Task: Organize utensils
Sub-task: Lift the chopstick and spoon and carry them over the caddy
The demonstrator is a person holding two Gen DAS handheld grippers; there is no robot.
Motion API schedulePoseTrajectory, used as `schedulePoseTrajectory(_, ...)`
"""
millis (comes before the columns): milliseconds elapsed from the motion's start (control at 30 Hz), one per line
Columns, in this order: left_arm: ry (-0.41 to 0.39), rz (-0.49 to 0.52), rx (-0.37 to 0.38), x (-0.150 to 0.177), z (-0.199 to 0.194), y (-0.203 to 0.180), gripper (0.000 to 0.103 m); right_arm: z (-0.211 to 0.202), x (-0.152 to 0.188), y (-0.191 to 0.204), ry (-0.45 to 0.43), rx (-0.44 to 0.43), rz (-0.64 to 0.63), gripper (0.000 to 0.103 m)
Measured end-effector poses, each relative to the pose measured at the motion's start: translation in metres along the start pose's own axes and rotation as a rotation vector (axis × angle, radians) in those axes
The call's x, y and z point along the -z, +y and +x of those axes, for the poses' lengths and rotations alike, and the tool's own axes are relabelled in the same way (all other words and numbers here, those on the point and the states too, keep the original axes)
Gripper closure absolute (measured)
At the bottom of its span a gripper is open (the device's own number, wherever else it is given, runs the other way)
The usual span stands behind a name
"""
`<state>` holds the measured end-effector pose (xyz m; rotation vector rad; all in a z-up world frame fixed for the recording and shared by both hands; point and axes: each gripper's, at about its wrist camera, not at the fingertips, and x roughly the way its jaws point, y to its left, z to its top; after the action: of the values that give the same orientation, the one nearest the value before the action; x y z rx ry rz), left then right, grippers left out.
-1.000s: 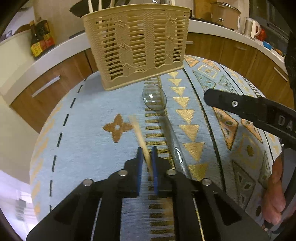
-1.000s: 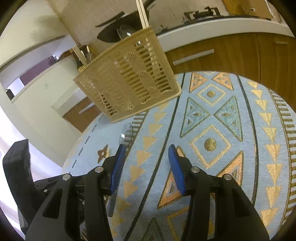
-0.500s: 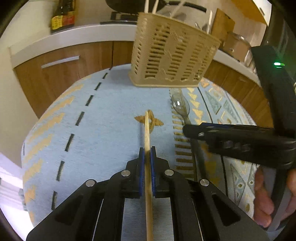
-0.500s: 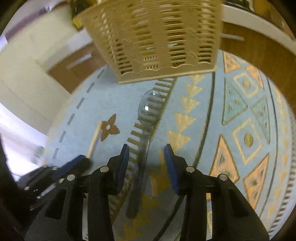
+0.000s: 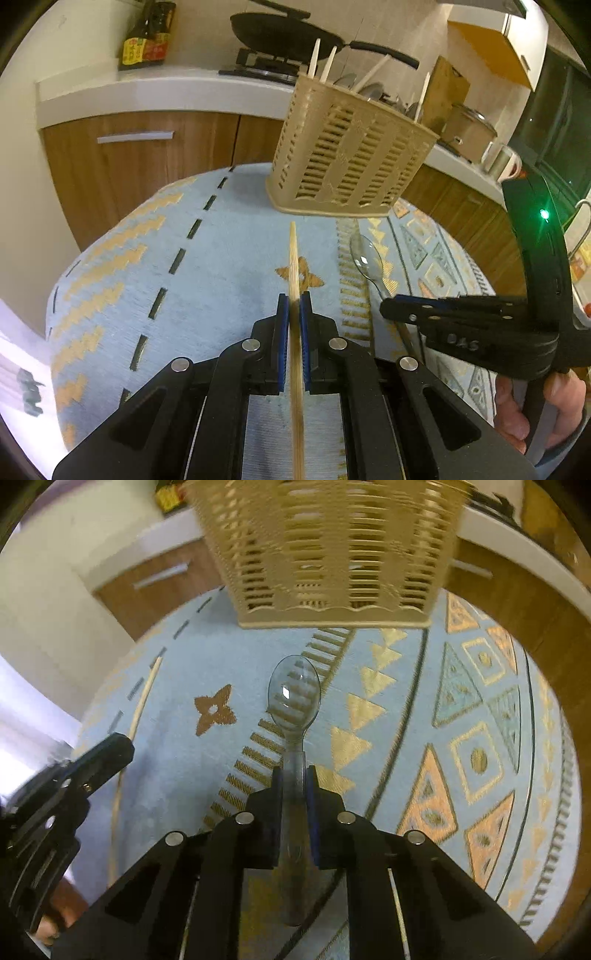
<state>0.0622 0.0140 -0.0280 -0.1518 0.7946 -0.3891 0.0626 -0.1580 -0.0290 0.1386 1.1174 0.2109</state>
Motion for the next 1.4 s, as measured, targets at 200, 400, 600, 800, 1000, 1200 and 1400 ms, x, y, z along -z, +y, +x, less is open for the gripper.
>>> schedulePoseTrajectory(200,-0.084,0.001,0.034,-0.011,-0.019,-0.009,0.099,-0.025,0.007,-0.029,-0.075,-0.09,0.05,0.093)
schedulePoseTrajectory(400,-0.19,-0.018,0.086,-0.027,-0.042,-0.013,0.099,-0.059,0.004,-0.045,-0.174,-0.136,0.047,0.093)
schedulePoseTrajectory(600,-0.279,-0.035,0.126,-0.052,-0.061,-0.015,0.099,-0.095,-0.009,-0.037,-0.291,-0.145,0.006,0.093)
schedulePoseTrajectory(800,-0.375,-0.007,0.134,-0.09,-0.075,-0.024,0.099,-0.129,-0.025,-0.036,-0.404,-0.13,-0.004,0.093)
schedulePoseTrajectory(1000,-0.465,0.014,0.146,-0.141,-0.073,-0.038,0.099,-0.149,-0.051,-0.039,-0.536,-0.147,-0.024,0.093)
schedulePoseTrajectory(1200,-0.528,0.04,0.132,-0.179,-0.051,-0.049,0.099,-0.159,-0.089,-0.047,-0.654,-0.137,-0.038,0.093)
schedulePoseTrajectory(1400,-0.605,0.046,0.078,-0.21,-0.017,-0.055,0.099,-0.149,-0.13,-0.053,-0.764,0.021,-0.056,0.093)
